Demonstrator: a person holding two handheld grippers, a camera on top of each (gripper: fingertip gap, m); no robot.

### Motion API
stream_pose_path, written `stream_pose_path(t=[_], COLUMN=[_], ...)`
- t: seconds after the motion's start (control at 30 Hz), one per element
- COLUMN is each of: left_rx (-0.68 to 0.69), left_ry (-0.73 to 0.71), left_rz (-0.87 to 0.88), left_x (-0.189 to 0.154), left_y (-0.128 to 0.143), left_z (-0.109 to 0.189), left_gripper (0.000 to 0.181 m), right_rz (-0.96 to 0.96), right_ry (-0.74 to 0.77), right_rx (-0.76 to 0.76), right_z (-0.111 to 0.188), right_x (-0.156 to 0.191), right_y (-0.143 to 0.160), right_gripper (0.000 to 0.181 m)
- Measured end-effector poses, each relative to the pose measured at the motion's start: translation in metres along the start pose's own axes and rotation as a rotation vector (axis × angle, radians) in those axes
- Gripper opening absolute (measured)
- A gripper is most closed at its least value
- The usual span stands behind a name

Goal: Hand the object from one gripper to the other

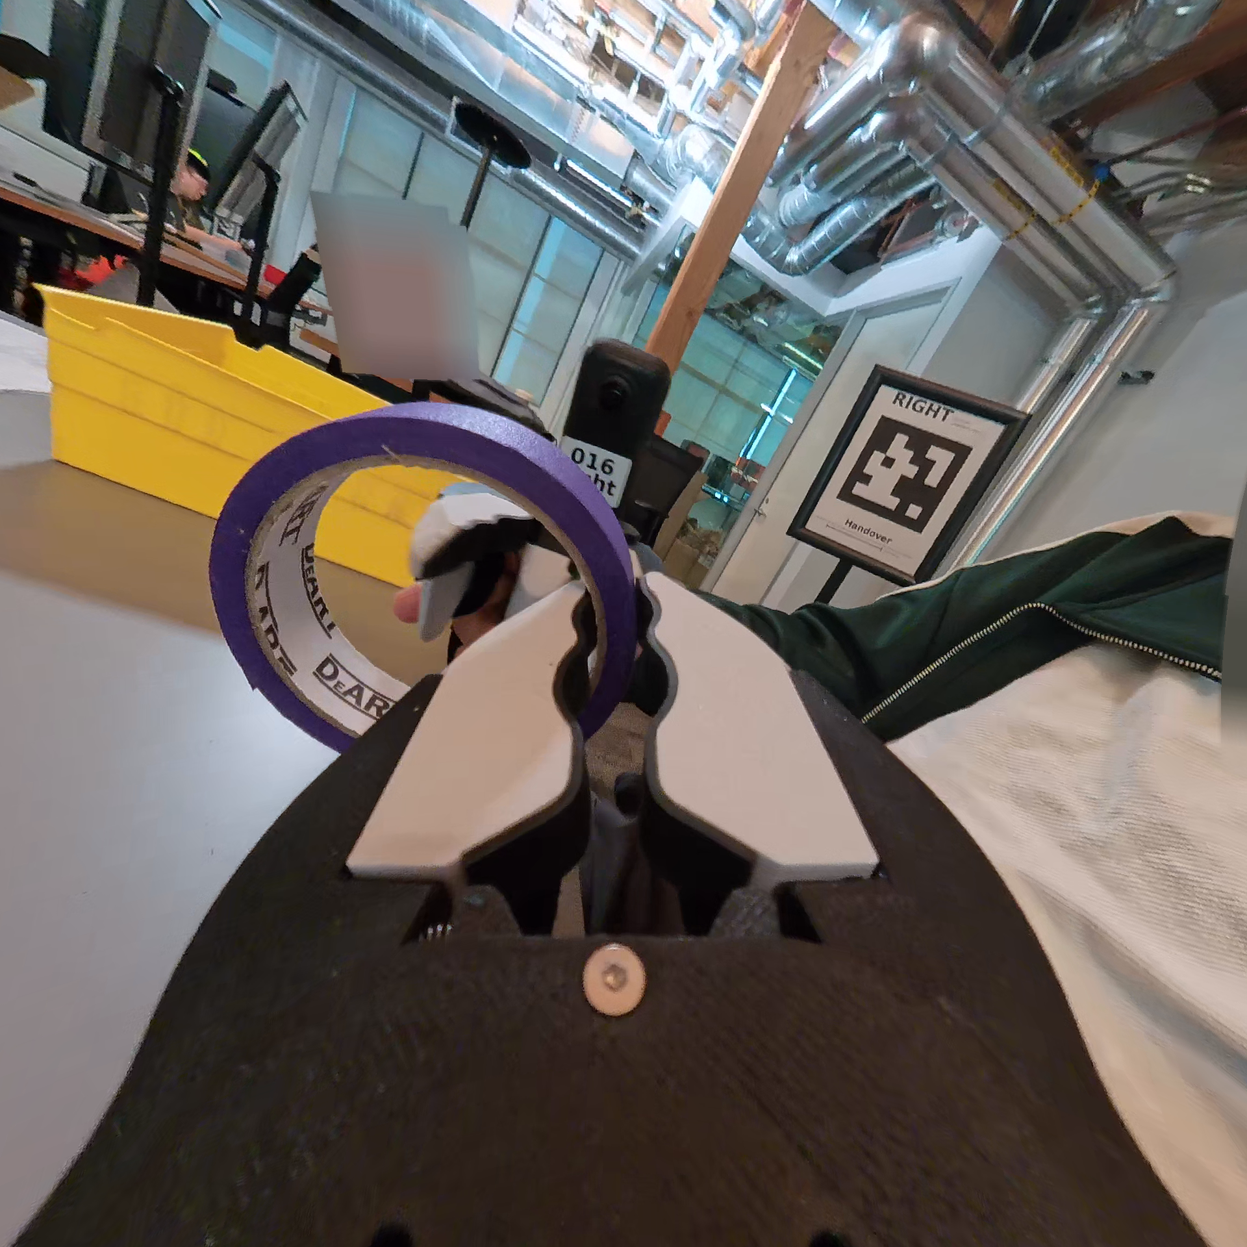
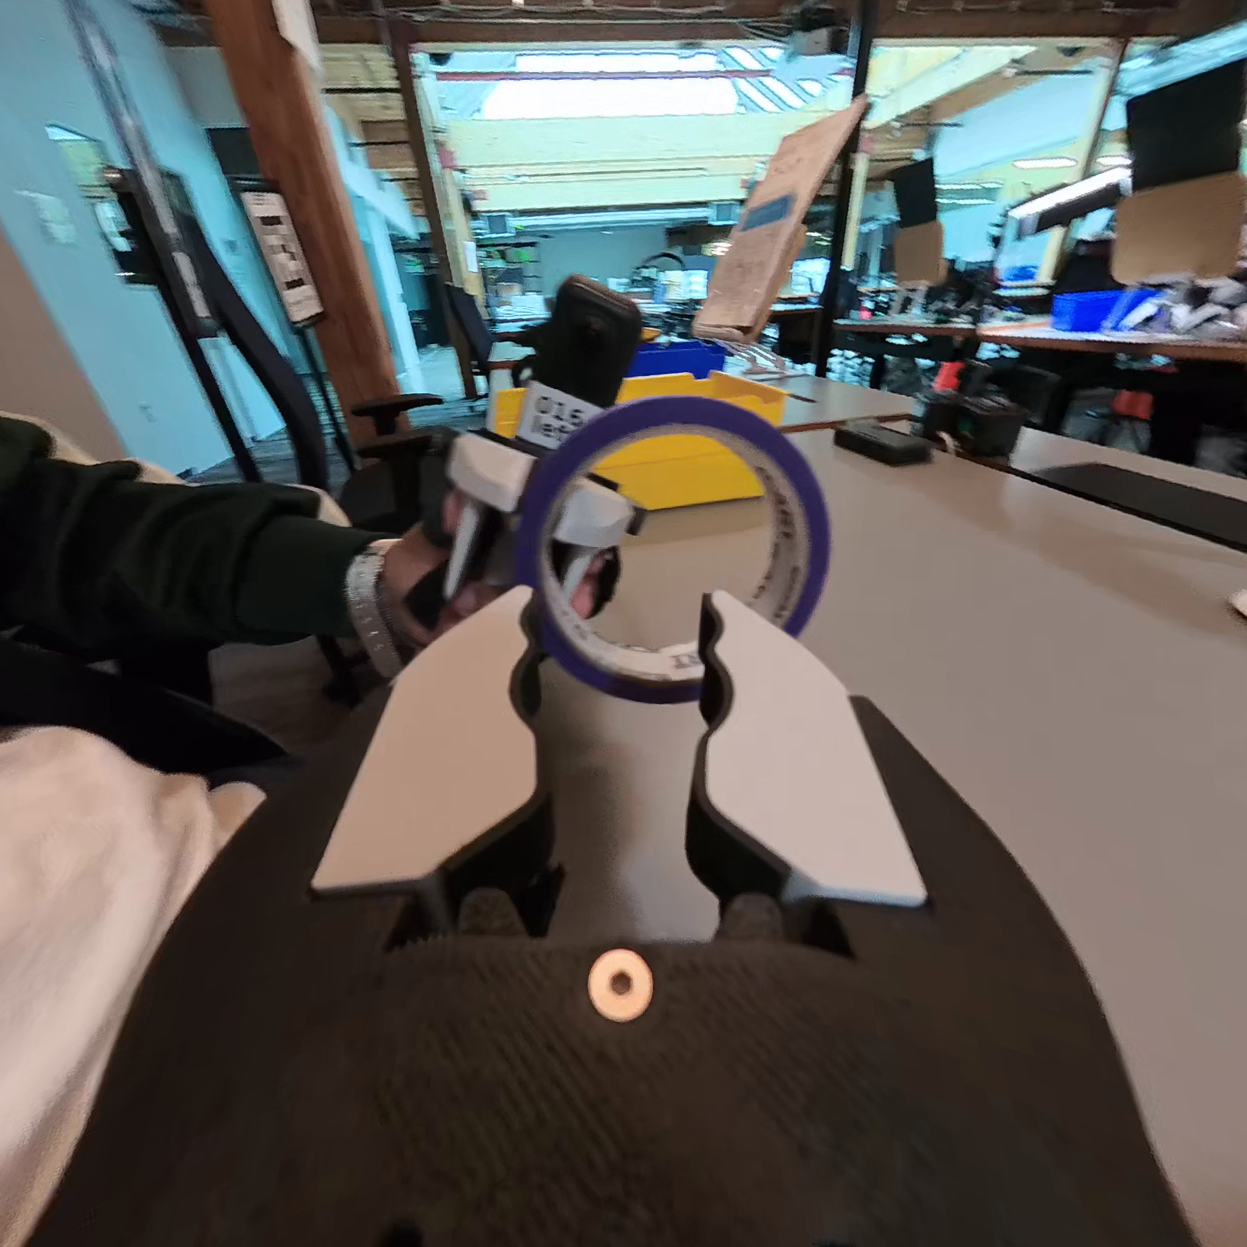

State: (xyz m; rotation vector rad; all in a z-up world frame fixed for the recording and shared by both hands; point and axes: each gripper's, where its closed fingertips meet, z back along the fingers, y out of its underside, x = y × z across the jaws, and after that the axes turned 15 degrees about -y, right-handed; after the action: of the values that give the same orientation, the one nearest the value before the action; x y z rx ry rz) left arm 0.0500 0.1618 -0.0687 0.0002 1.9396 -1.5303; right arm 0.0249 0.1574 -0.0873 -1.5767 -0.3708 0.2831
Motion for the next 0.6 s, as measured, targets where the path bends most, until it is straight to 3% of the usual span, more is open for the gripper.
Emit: stream_pose_path(t=[0.13, 0.33, 0.47, 0.6], left_rx=[-0.041, -0.021, 0.009, -0.006], left_ry=[-0.004, 0.004, 0.015, 0.024], left_rz=[0.041, 0.054, 0.041, 0.025], left_x=[0.005, 0.002, -0.003, -0.005], left_y=[-0.008, -0.003, 0.005, 0.005], left_z=[0.005, 0.000, -0.007, -0.009], left_gripper=[0.009, 0.010, 0.009, 0.010], right_rz=[0.072, 0.211, 0.243, 0.233], right_ry=[-0.087, -0.036, -0.028, -0.037], right_rx=[0.057, 0.191, 0.211, 0.209], right_z=[-0.013, -0.024, -0.028, -0.027], right_x=[0.019, 0.021, 0.023, 0.024], right_y=[0.006, 0.023, 0.024, 0.020], right_gripper=[0.045, 0.039, 0.012, 0.011])
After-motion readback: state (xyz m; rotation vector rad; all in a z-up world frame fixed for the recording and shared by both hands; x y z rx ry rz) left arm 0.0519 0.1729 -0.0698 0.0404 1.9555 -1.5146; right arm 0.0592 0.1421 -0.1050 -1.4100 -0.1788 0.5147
